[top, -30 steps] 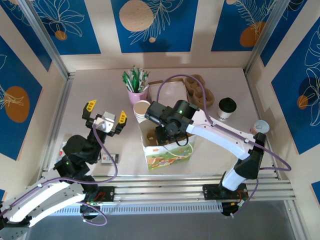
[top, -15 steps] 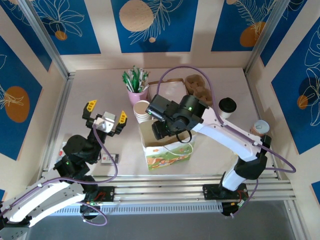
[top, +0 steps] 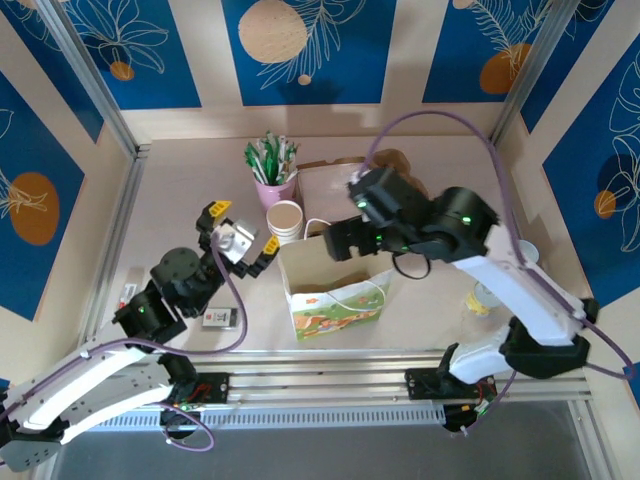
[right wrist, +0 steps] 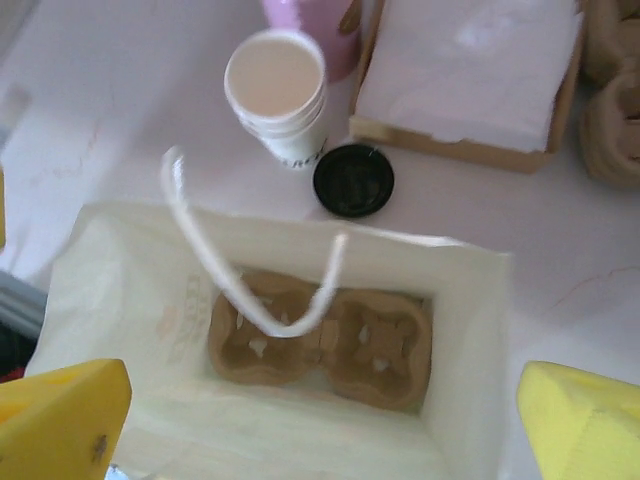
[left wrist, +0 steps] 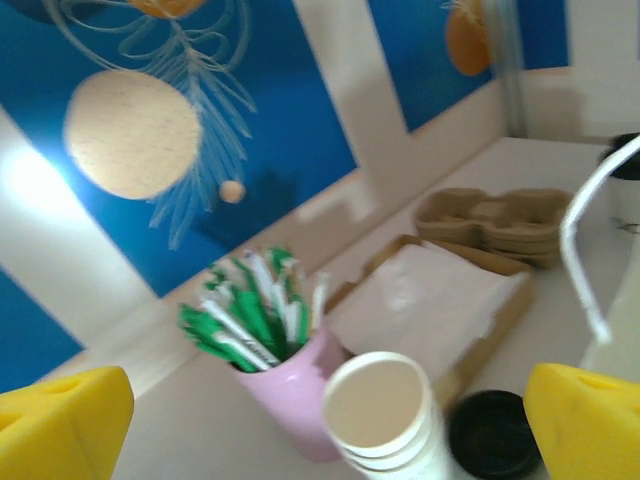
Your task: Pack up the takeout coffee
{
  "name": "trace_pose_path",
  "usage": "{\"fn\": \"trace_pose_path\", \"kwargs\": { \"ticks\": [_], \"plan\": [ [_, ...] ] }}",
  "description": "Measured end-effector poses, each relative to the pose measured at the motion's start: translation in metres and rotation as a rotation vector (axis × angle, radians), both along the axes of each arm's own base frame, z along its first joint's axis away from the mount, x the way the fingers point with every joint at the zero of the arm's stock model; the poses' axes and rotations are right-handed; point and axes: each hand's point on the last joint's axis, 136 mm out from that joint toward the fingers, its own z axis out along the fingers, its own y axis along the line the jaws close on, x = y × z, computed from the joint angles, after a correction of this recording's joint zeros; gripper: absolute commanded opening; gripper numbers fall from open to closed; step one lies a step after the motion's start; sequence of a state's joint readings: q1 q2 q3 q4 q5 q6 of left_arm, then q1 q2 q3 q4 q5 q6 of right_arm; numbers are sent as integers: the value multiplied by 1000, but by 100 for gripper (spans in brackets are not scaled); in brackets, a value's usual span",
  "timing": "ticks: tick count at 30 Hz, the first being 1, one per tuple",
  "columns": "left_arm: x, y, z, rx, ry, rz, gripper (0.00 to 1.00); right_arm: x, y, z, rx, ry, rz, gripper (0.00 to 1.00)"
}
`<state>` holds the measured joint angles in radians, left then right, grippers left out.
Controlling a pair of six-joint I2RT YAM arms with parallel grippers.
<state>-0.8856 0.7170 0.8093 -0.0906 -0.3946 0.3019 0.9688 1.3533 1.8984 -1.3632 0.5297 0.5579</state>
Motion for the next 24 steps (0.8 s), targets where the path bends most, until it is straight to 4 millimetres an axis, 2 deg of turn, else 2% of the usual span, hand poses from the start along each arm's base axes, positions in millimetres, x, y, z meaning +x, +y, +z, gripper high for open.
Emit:
{"fn": "trace_pose_path", "kwargs": {
  "ticks": [4,7,12,15,19,24],
  "plan": [
    [-12,-15,16,-79,114,-100,100,6,-36,14,76,-51,-85,99],
    [-27,-26,15,-136,234,-188,98,9,-53,8,95,-52,-126,99],
    [-43,-45,-4,-165,445,-277,96,15,-68,-27,74,15,-167,99],
    [-45,-54,-27,-142,566,-283,96,15,-70,-42,61,48,-163,99],
    [-46,-64,-56,-82,706,-269,92,12,-72,-53,45,65,-146,99],
    [-45,-65,-72,-32,788,-234,92,10,-77,-66,22,80,-145,100]
  ]
}}
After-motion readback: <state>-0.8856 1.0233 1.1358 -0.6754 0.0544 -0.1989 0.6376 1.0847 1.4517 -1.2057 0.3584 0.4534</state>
